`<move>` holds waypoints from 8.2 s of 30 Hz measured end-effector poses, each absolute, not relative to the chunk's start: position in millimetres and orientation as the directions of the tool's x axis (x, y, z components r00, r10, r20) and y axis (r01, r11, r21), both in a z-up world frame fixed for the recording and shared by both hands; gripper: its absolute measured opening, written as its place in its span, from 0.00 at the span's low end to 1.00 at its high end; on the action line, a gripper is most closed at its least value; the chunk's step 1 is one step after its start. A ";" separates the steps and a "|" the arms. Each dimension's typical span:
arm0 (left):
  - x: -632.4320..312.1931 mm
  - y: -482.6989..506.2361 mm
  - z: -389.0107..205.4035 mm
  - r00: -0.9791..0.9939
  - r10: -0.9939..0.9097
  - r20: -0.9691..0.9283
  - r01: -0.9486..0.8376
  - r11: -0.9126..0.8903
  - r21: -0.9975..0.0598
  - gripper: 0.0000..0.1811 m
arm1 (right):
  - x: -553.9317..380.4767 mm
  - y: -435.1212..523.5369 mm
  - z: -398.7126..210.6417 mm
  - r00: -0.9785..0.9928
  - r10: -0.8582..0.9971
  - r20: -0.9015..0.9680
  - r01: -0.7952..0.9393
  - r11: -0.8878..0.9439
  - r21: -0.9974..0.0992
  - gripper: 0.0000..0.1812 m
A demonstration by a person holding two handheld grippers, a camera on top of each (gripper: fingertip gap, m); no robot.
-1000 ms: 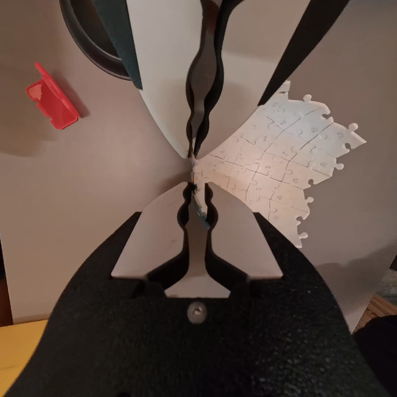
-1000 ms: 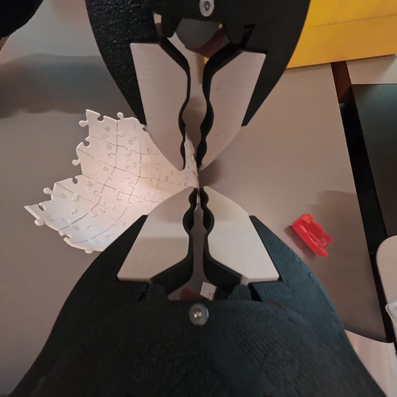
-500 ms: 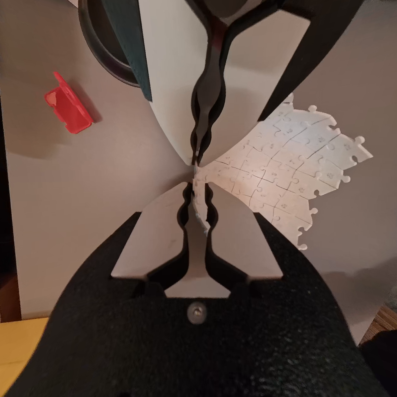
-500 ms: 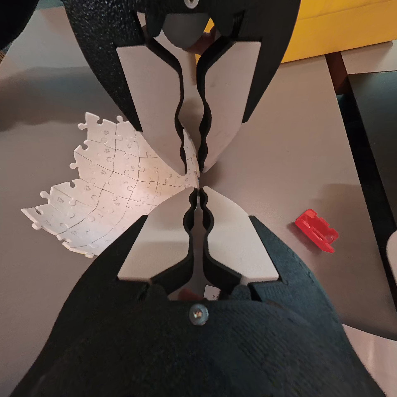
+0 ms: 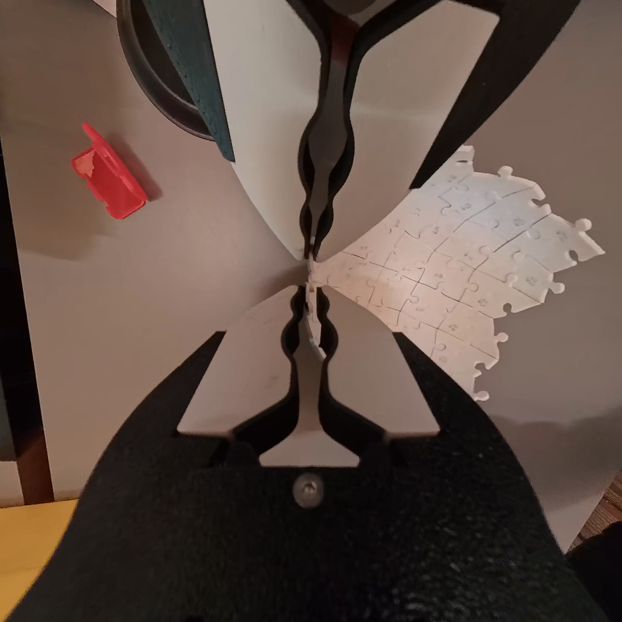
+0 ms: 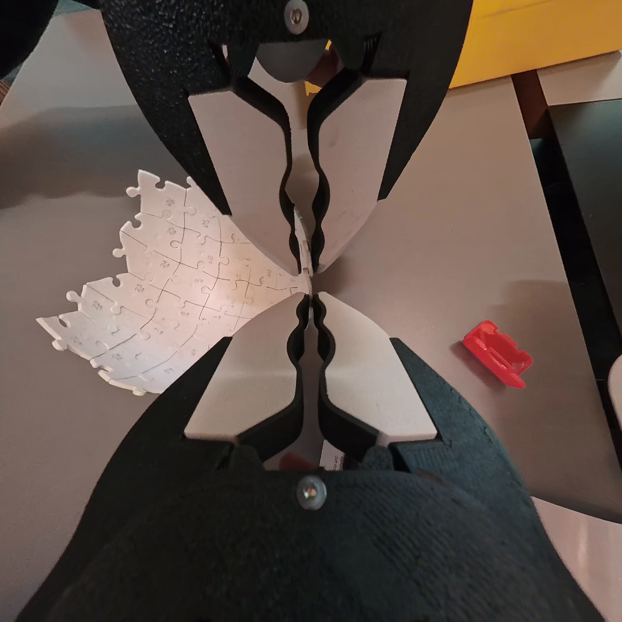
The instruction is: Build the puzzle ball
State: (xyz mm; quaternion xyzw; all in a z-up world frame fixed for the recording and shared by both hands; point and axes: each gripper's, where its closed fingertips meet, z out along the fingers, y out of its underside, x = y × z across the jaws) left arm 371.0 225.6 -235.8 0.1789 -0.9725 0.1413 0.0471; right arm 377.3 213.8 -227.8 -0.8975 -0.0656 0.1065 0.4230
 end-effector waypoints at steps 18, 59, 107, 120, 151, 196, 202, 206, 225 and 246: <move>374.9 223.3 -238.8 -0.946 -0.305 0.108 -0.324 0.895 -0.307 0.03 | 378.7 215.5 -229.6 0.968 0.184 -0.169 -0.018 -0.623 -0.782 0.01; 376.0 217.3 -237.3 -0.939 -0.320 0.126 -0.344 0.867 -0.361 0.03 | 374.7 216.3 -236.5 0.966 0.215 -0.147 0.023 -0.633 -0.774 0.02; 374.8 209.4 -235.8 -0.937 -0.331 0.110 -0.349 0.872 -0.343 0.03 | 366.1 211.6 -250.0 0.868 0.115 -0.484 -0.276 -0.698 -0.660 0.09; 375.0 211.1 -237.2 -0.936 -0.337 0.106 -0.352 0.871 -0.343 0.03 | 361.3 212.2 -251.7 0.838 0.159 -0.522 -0.258 -0.728 -0.635 0.03; 355.3 241.6 -231.6 -0.861 -0.471 0.194 -0.503 0.727 -0.468 0.17 | 366.0 217.7 -245.0 0.951 0.171 -0.256 -0.060 -0.714 -0.698 0.03; 381.9 220.0 -235.4 -0.968 -0.252 0.006 -0.230 0.872 -0.433 0.01 | 374.5 219.7 -245.2 0.962 0.098 -0.253 -0.112 -0.705 -0.700 0.03; 388.2 230.0 -228.8 -0.958 -0.280 -0.060 -0.224 0.864 -0.450 0.09 | 375.5 218.4 -247.8 0.965 0.101 -0.242 -0.100 -0.711 -0.696 0.03; 376.9 236.4 -220.0 -0.936 -0.348 0.047 -0.321 0.792 -0.520 0.16 | 374.5 219.3 -246.0 0.957 0.098 -0.274 -0.129 -0.700 -0.702 0.03; 365.7 249.3 -227.3 -0.823 -0.557 0.106 -0.537 0.706 -0.462 0.07 | 378.4 196.4 -234.3 0.933 0.088 -0.348 -0.189 -0.704 -0.684 0.17; 360.0 244.6 -224.3 -0.667 -0.717 0.202 -0.687 0.486 -0.540 0.02 | 371.1 217.0 -246.1 0.923 0.099 -0.372 -0.169 -0.764 -0.622 0.06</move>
